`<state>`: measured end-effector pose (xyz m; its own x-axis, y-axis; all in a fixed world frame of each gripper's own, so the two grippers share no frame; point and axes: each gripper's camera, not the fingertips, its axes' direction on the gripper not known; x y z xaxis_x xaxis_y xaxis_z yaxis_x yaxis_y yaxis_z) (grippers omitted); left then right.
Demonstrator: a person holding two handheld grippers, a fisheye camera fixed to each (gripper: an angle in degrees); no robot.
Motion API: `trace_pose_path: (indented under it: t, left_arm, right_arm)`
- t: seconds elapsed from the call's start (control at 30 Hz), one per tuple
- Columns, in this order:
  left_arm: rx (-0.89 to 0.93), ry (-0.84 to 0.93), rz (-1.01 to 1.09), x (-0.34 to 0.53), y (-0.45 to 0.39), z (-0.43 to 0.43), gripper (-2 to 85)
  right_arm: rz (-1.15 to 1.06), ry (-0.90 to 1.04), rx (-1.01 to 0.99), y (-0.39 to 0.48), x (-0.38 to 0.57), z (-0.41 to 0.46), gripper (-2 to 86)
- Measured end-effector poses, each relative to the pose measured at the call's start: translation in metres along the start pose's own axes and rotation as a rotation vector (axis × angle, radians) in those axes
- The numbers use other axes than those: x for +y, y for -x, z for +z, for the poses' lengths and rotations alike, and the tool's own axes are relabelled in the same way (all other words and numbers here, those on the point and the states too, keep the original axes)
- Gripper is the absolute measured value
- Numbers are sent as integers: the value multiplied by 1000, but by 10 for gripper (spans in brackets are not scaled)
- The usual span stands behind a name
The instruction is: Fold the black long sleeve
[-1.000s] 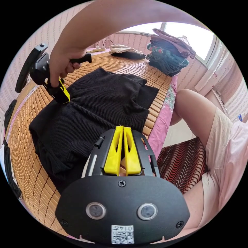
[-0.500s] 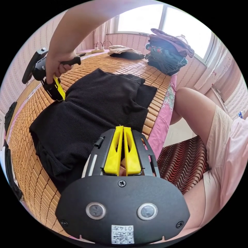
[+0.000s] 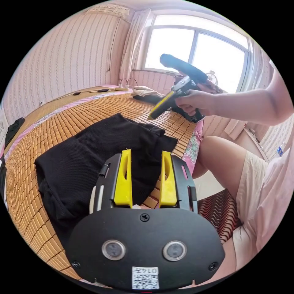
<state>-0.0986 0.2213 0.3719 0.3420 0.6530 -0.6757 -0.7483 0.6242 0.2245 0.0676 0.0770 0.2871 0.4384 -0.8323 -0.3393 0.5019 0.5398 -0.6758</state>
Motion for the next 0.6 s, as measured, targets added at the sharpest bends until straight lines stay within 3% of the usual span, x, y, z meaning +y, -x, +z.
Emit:
trace_pose_path:
  t: [0.17,0.4,0.6]
  left_arm:
    - [-65,31,72,-7,-37,10,183]
    - [-53,164,119,-45,-64,53,194]
    - [-99,246,226,-84,-88,96,224]
  right_arm:
    - [168,17,-117,-12,123,93,121]
    - [266,-122,-265,-43,220,172,16]
    - [283,-220,-485,-80,278,228,2]
